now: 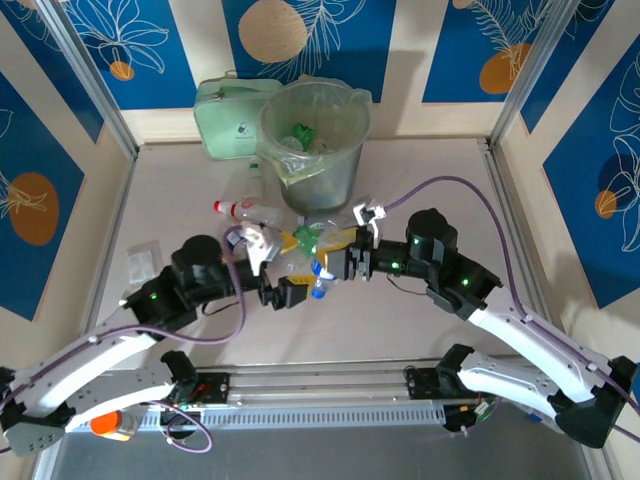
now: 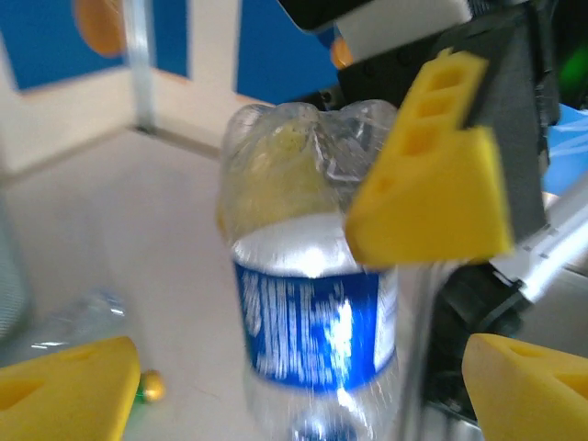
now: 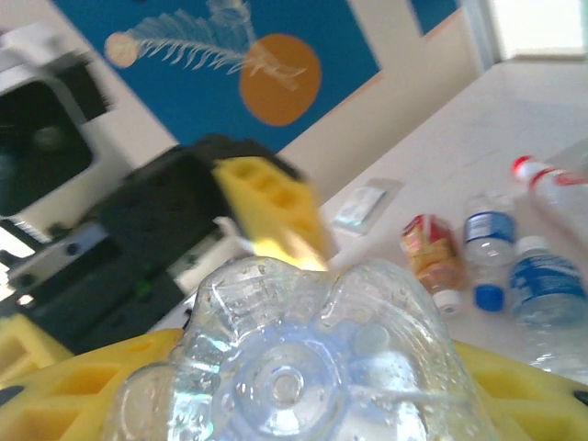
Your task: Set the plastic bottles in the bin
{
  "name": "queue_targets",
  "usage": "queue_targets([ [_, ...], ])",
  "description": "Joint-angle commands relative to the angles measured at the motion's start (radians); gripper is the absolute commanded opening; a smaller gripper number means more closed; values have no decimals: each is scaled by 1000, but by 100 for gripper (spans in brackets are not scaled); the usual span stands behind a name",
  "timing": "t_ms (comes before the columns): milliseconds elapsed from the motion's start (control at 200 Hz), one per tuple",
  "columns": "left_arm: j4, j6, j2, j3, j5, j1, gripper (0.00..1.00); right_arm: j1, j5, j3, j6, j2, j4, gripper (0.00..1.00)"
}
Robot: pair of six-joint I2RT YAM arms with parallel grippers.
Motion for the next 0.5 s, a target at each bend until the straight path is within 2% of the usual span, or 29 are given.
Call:
queue_targets([
  [0,-68,96,-78,15,-236,-10,91,-83,61,91,-15,26,-50,55],
  [160,-133,215,-144,3,-534,-9,90,-231,24,253,8,147,-58,55],
  [260,-103,228,-172,-38,-688,-10,94,-285,48,405,2,267,-76,54],
  [315,-76,233,-186,-66,-712,-9,95,-307,60,504,-11,343,-90,54],
  [495,-78,205,-184,-74,-684,-8,95,-334,137,807,-115,584,-98,54],
])
